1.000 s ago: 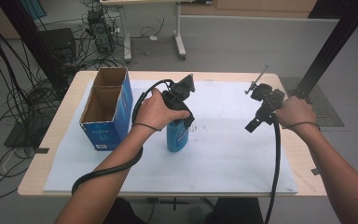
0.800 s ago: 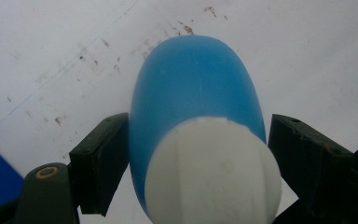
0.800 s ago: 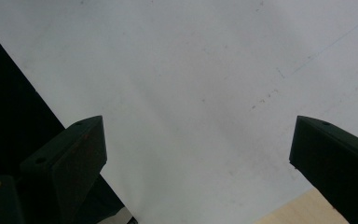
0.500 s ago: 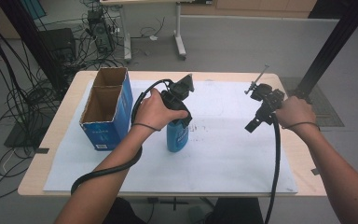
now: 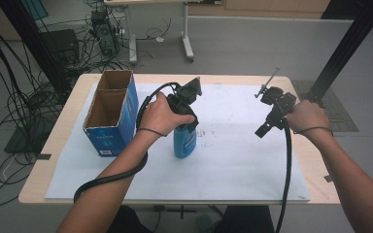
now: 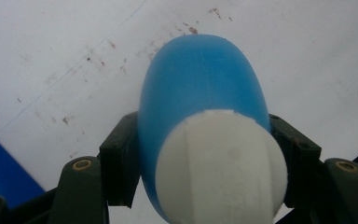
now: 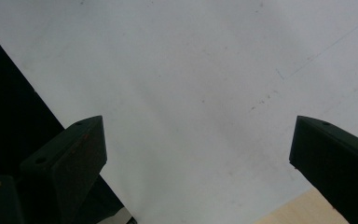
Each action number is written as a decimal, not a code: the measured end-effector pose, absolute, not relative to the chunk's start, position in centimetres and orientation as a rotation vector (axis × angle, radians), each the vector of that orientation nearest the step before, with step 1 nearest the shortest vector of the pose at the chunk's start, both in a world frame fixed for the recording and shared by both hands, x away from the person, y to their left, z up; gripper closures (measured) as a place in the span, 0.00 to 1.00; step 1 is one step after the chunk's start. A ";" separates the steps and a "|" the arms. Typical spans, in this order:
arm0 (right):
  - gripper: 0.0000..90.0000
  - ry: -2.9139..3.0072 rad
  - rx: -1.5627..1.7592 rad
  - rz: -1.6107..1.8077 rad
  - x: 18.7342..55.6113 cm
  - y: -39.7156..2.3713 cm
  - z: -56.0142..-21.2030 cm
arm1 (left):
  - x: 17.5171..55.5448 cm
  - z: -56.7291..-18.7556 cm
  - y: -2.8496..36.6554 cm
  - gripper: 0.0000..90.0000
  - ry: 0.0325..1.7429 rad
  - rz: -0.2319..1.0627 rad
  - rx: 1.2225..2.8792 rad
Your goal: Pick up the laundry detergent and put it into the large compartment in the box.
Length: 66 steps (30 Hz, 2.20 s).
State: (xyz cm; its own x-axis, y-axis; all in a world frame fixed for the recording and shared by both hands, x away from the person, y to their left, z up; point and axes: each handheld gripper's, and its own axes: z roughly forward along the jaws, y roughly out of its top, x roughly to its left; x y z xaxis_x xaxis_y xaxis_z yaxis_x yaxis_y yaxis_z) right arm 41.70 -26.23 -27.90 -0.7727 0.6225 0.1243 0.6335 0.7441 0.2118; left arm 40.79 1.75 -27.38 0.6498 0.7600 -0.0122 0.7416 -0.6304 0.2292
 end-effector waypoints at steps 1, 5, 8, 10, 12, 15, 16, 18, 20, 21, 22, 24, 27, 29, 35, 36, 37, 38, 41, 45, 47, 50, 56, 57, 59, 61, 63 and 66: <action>0.04 -2.889 -1.043 -0.377 41.7 -26.2 -27.9 | 40.8 -27.4 1.7 0.41 1.228 0.125 2.653; 0.04 -2.882 -1.059 -0.376 41.7 -26.3 -27.9 | 40.8 -27.4 1.7 0.41 1.230 0.124 2.653; 0.04 -2.884 -1.057 -0.372 41.7 -26.3 -27.8 | 40.8 -27.4 1.7 0.41 1.232 0.125 2.655; 0.04 -2.887 -1.055 -0.374 41.7 -26.3 -27.8 | 40.8 -27.4 1.7 0.41 1.234 0.126 2.653; 0.04 -2.885 -1.058 -0.372 41.7 -26.3 -27.8 | 40.8 -27.4 1.6 0.41 1.235 0.127 2.655; 0.04 -2.889 -1.055 -0.369 41.7 -26.3 -27.8 | 40.8 -27.3 1.7 0.41 1.230 0.127 2.660; 0.04 -2.887 -1.055 -0.374 41.7 -26.3 -27.8 | 40.8 -27.4 1.7 0.41 1.229 0.127 2.659; 0.04 -2.889 -1.051 -0.373 41.7 -26.2 -27.8 | 40.8 -27.4 1.6 0.41 1.231 0.130 2.657; 0.04 -2.889 -1.051 -0.366 41.8 -26.2 -27.8 | 40.8 -27.4 1.6 0.41 1.229 0.133 2.657; 0.04 -2.892 -1.048 -0.367 41.8 -26.2 -27.8 | 40.8 -27.4 1.6 0.41 1.230 0.133 2.654; 0.04 -2.892 -1.048 -0.370 41.8 -26.1 -27.9 | 40.8 -27.4 1.6 0.41 1.229 0.134 2.653; 0.04 -2.889 -1.046 -0.366 41.8 -26.1 -27.9 | 40.8 -27.4 1.7 0.41 1.227 0.132 2.652; 0.04 -2.891 -1.048 -0.370 41.8 -26.1 -27.9 | 40.8 -27.4 1.7 0.41 1.220 0.130 2.659; 0.04 -2.890 -1.047 -0.371 41.8 -26.1 -27.9 | 40.8 -27.4 1.7 0.41 1.220 0.132 2.658; 0.04 -2.896 -1.041 -0.372 41.8 -26.2 -27.9 | 40.8 -27.4 1.7 0.41 1.221 0.133 2.658; 0.04 -2.895 -1.044 -0.373 41.8 -26.2 -27.9 | 40.8 -27.4 1.7 0.41 1.227 0.134 2.652; 0.04 -2.896 -1.044 -0.373 41.8 -26.2 -27.9 | 40.8 -27.4 1.6 0.41 1.228 0.133 2.652; 0.04 -2.896 -1.044 -0.373 41.8 -26.2 -27.9 | 40.8 -27.4 1.6 0.41 1.229 0.133 2.652; 0.04 -2.895 -1.050 -0.373 41.8 -26.1 -27.9 | 40.8 -27.4 1.6 0.41 1.228 0.133 2.652; 0.04 -2.893 -1.047 -0.377 41.8 -26.2 -28.0 | 40.8 -27.4 1.7 0.41 1.221 0.131 2.659; 0.04 -2.890 -1.051 -0.372 41.8 -26.1 -27.9 | 40.8 -27.4 1.7 0.41 1.224 0.131 2.656; 0.04 -2.890 -1.051 -0.372 41.8 -26.1 -27.9 | 40.8 -27.4 1.7 0.41 1.223 0.131 2.656; 0.04 -2.893 -1.050 -0.376 41.8 -26.1 -27.9 | 40.7 -27.4 1.6 0.41 1.230 0.133 2.651; 0.04 -2.895 -1.047 -0.379 41.8 -26.2 -27.9 | 40.7 -27.4 1.6 0.41 1.229 0.134 2.652; 0.04 -2.895 -1.048 -0.380 41.8 -26.2 -27.9 | 40.7 -27.4 1.6 0.41 1.229 0.134 2.652; 0.04 -2.891 -1.053 -0.379 41.8 -26.2 -27.9 | 40.8 -27.3 1.7 0.41 1.222 0.132 2.661; 0.04 -2.889 -1.052 -0.381 41.8 -26.2 -28.0 | 40.8 -27.3 1.7 0.41 1.223 0.132 2.659; 0.04 -2.891 -1.049 -0.383 41.8 -26.2 -28.0 | 40.8 -27.4 1.7 0.41 1.223 0.135 2.658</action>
State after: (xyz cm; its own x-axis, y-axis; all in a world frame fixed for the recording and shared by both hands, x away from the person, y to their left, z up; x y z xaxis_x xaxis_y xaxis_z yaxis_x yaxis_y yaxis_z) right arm 41.83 -26.16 -27.95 -0.7701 0.6260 0.1227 0.6363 0.7405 0.2163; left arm 40.75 1.68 -27.36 0.6509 0.7592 -0.0055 0.7397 -0.6326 0.2296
